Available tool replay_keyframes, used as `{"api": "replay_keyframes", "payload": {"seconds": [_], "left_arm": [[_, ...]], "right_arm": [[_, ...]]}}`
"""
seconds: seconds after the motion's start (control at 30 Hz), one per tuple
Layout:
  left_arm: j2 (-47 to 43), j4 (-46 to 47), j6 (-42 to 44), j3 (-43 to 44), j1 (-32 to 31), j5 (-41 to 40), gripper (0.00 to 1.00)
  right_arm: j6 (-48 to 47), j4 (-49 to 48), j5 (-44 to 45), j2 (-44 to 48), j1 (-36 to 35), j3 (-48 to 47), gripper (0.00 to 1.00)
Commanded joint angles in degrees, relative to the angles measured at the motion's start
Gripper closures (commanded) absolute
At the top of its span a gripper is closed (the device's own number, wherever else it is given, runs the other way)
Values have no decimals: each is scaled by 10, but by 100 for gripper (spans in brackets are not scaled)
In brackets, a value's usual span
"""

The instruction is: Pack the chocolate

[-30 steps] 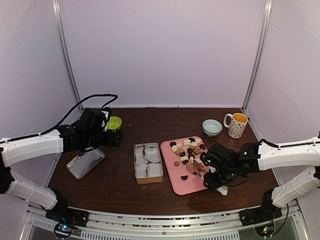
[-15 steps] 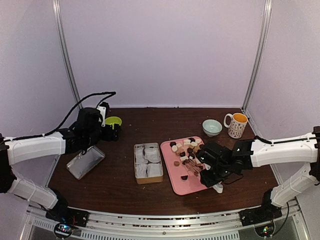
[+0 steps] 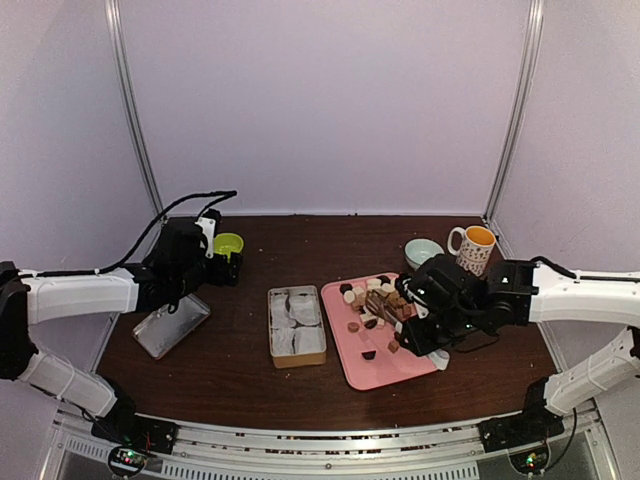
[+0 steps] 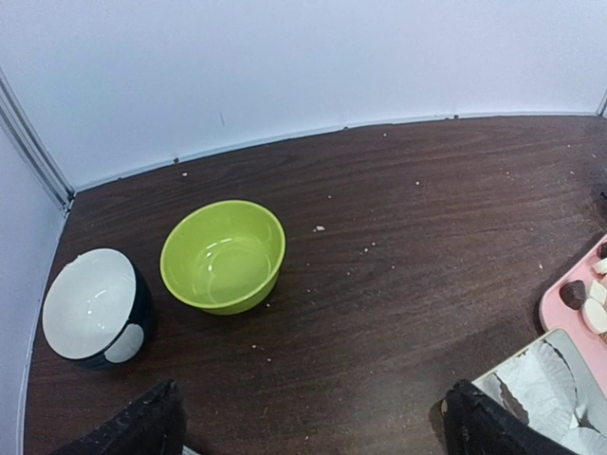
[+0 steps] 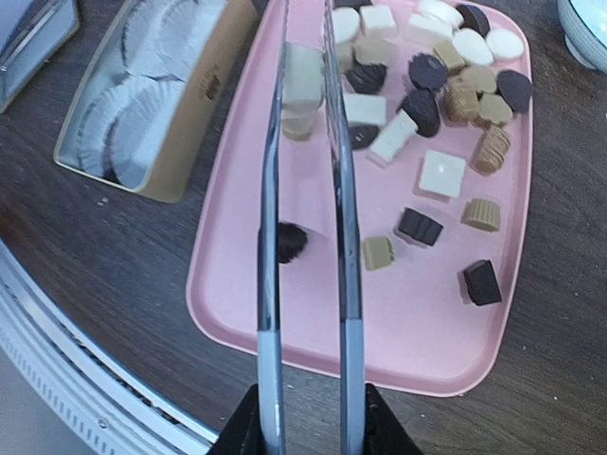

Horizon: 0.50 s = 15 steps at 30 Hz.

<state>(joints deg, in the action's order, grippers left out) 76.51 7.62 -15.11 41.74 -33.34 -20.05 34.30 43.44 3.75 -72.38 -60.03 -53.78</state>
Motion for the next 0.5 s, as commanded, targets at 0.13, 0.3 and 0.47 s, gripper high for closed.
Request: {"api": "replay_keyframes", "payload": {"seconds": [0.13,0.3,0.47], "left_arm": [[10,41,8,7,5,23,3],[10,36,9,9,5,23,2],[2,48,6,0,5,28,2]], "right_arm": [[-24,-158,-69,0,-3,-45,76],[-7,-218,-84,-67,-6,-79,76],[15,-286,-86,-131,-22,-103,77]]}}
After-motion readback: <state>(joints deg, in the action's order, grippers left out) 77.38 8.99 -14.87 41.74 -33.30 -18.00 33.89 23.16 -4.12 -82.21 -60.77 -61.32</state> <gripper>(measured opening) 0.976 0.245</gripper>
